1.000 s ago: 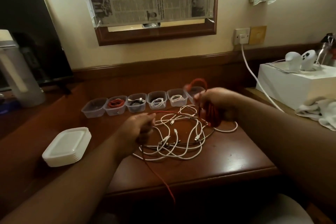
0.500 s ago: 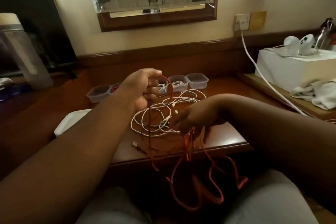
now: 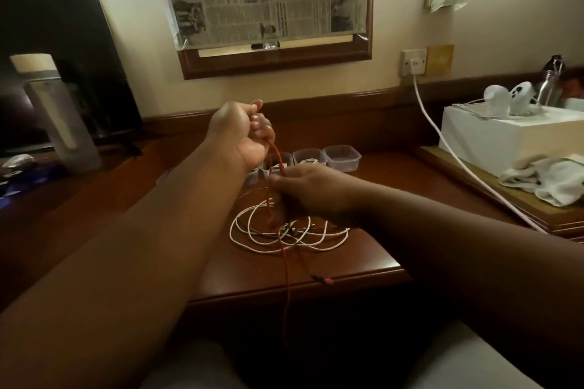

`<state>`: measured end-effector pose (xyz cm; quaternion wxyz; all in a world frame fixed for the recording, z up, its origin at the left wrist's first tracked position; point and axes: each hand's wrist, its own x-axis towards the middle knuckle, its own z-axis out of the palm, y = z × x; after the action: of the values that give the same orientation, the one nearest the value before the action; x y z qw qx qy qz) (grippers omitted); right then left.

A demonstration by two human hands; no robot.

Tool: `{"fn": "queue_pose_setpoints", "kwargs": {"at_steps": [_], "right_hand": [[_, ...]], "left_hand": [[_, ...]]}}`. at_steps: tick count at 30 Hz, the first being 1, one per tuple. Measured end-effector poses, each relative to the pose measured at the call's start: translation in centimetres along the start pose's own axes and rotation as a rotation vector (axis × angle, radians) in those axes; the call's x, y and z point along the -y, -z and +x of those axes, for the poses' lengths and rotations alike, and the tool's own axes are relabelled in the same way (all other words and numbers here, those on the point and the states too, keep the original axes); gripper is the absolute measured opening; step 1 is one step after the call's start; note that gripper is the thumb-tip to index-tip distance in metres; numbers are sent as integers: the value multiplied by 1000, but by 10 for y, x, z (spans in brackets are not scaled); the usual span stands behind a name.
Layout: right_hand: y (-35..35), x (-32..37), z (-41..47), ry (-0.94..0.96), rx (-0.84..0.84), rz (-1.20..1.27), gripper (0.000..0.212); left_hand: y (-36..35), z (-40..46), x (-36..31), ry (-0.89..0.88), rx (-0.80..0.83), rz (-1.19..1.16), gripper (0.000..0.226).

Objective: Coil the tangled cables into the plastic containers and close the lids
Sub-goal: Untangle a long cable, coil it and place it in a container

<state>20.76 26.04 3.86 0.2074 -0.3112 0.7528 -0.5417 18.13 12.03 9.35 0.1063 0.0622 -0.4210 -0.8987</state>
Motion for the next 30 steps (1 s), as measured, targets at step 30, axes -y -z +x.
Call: {"fn": "queue_pose_setpoints", "kwargs": {"at_steps": [30], "right_hand": [[89,-6,101,113,326,1021,30]], "left_hand": [[76,92,71,-55,121,882,32]]}}
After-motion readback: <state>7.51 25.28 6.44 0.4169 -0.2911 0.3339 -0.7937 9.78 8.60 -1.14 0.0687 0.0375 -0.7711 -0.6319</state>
